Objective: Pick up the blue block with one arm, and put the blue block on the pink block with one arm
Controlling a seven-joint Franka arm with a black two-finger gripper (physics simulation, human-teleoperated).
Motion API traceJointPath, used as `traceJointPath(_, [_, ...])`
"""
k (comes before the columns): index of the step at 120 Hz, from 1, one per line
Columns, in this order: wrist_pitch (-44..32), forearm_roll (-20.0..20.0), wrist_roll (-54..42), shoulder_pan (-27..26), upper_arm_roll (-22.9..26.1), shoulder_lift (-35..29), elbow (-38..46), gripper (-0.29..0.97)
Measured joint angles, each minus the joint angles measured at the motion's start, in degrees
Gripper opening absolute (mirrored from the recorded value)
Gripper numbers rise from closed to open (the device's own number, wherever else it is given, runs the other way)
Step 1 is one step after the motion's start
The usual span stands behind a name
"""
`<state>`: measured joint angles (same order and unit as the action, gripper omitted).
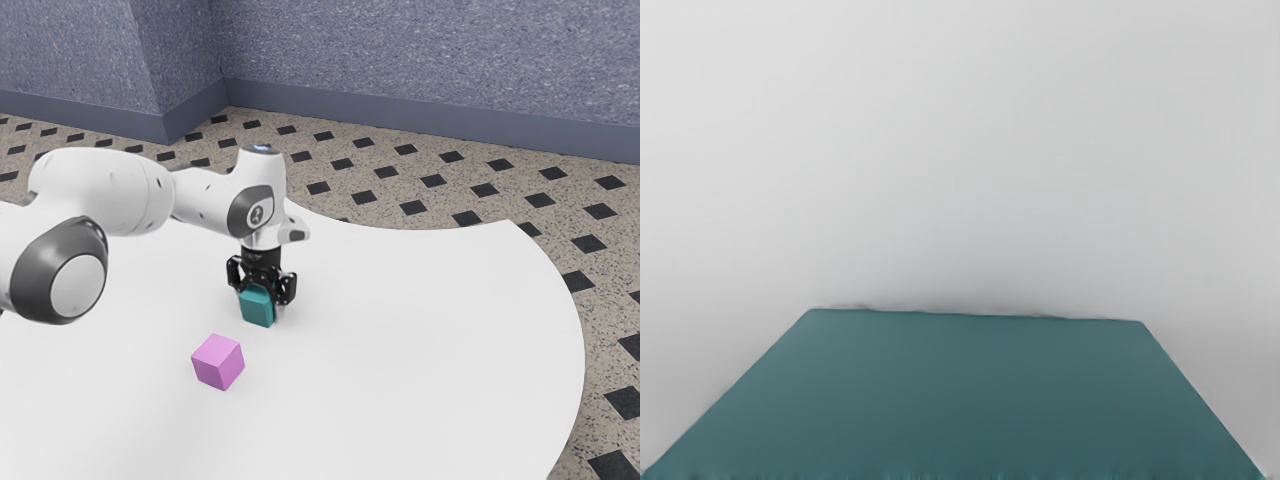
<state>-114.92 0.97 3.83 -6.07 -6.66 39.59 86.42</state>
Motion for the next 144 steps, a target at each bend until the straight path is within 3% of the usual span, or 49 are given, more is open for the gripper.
traceJointPath(56, [1.3, -0.2, -0.2, 0.1, 0.2, -1.3, -0.1, 0.40])
traceJointPath(82, [3.3, -0.1, -1.1, -0.4, 0.2, -5.6, 0.7, 0.40])
traceJointPath(111, [4.9, 0.1, -2.4, -2.3, -0.3, -17.7, 12.1, 0.40])
traceJointPath(144, [5.4, 0.0, -3.4, -2.4, -0.6, -26.9, 22.1, 0.40])
